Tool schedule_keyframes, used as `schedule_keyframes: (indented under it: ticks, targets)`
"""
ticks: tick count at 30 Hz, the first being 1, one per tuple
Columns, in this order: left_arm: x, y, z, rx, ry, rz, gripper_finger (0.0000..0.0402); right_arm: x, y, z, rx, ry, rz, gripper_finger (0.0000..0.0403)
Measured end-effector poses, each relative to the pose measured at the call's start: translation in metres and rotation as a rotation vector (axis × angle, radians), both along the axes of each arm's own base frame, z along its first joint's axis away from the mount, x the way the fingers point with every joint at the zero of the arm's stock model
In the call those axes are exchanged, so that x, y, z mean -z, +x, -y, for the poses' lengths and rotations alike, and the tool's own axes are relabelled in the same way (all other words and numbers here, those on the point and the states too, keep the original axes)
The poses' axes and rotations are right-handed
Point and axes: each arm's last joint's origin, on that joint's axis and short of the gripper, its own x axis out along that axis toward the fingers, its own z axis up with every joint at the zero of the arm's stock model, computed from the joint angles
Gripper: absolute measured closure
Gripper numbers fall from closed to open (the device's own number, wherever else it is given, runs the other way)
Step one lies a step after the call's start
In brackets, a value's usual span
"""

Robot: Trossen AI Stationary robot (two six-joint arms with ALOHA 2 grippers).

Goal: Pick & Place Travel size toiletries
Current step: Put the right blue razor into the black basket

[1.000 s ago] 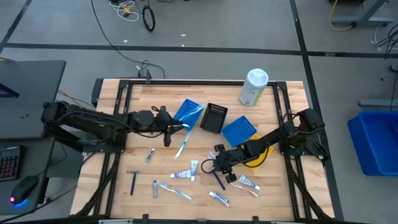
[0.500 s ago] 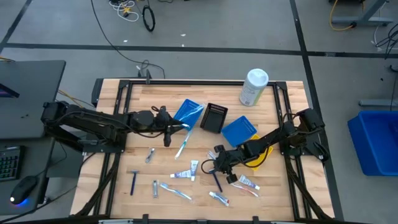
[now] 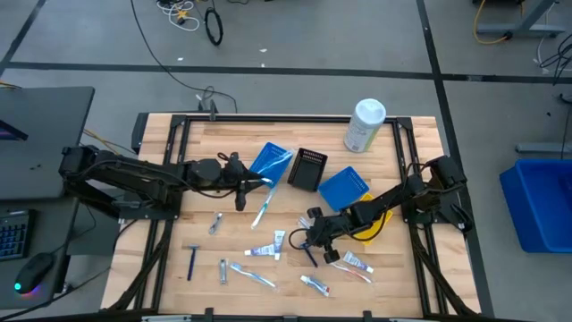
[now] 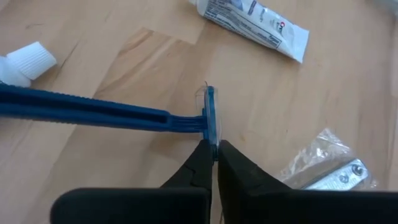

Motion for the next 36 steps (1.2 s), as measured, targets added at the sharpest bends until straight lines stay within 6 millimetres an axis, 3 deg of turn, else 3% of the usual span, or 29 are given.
schedule_keyframes:
  ticks: [13,18,25,32,36]
  targets:
    - [0.0,0.0,0.0,-0.001,-0.004,0.004,0.0297,-0.009,0.0,0.002,0.048,-0.046,0.042,0.0394]
    - [-0.004,0.001,0.0,0.009,-0.011,0.046,0.0297,-0.023,-0.003,0.006,0.089,-0.12,0.088,0.0394]
    - [-0.017,0.004,0.007,0.156,0.015,0.184,0.0297,-0.053,-0.004,0.017,0.253,-0.284,0.25,0.0394]
    - [-0.005,0.022,0.017,0.209,0.079,0.188,0.0296,-0.08,0.001,0.024,0.337,-0.326,0.437,0.0394]
    - [-0.001,0.04,0.022,0.23,0.094,0.168,0.0282,-0.081,0.002,0.024,0.327,-0.328,0.441,0.0394]
